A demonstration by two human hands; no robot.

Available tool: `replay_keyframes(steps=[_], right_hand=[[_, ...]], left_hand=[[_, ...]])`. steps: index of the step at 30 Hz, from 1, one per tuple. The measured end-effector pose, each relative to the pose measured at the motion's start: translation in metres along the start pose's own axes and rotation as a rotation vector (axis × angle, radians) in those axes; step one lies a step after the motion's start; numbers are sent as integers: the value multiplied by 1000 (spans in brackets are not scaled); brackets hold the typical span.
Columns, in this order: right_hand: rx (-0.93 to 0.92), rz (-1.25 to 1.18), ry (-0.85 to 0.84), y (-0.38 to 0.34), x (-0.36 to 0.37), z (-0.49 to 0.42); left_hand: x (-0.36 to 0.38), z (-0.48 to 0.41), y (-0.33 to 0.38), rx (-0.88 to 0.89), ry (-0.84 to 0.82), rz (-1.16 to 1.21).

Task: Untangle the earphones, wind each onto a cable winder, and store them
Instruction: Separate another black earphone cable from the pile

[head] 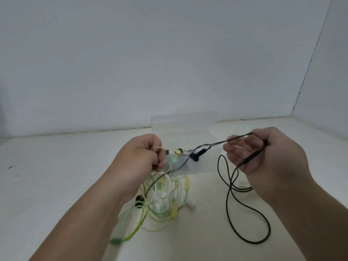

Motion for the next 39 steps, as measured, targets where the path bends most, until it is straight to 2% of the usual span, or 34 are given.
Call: replay_keyframes(steps=[6, 10, 13, 16, 19, 21, 26, 29, 31, 32, 33, 35, 37, 39], right_hand=[[81, 261, -265, 15, 19, 14], [85, 448, -370, 22, 22, 19], [89, 388, -420, 20, 28, 26], [107, 279, -381, 15, 28, 24], [96, 303, -234, 18, 17, 13], [84, 309, -155, 19, 11, 8], [30, 313, -101, 10, 5, 4], [-37, 310, -83, 2, 6, 4], [-74, 366, -89, 0, 8, 6], [-96, 381, -122, 0, 9, 6], [-118, 394, -167, 1, 12, 7], [-147, 440, -239, 4, 14, 9], [-150, 487, -283, 6, 15, 9], [-130, 475, -306, 7, 15, 10]], left_hand=[[12, 6, 2, -4, -125, 85], [11, 3, -3, -63, -62, 46], [4, 0, -9, -99, 53, -47], [-5, -1, -12, -153, 135, -27], [-6, 0, -14, -279, 112, 149], [-10, -1, -13, -295, 166, 176], [-41, -4, -6, -200, 551, -147], [-56, -5, -8, -120, 647, -595], [-52, -5, -6, -31, 634, -916], [-46, -4, -5, 56, 629, -970], [-40, -2, -1, 181, 624, -945], [-22, 5, 12, 449, 535, -738], [1, 11, 20, 506, 226, -488], [23, 15, 15, 373, -109, -338]])
Point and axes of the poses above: each hand's wrist, its own z-axis away from the middle knuckle, its own x-axis out of the palm, y = z × x, the point moved 4 cm from there along -z, towards the middle knuckle, and after that the axes turned 5 degrees about -z, right-handed, at the moved point
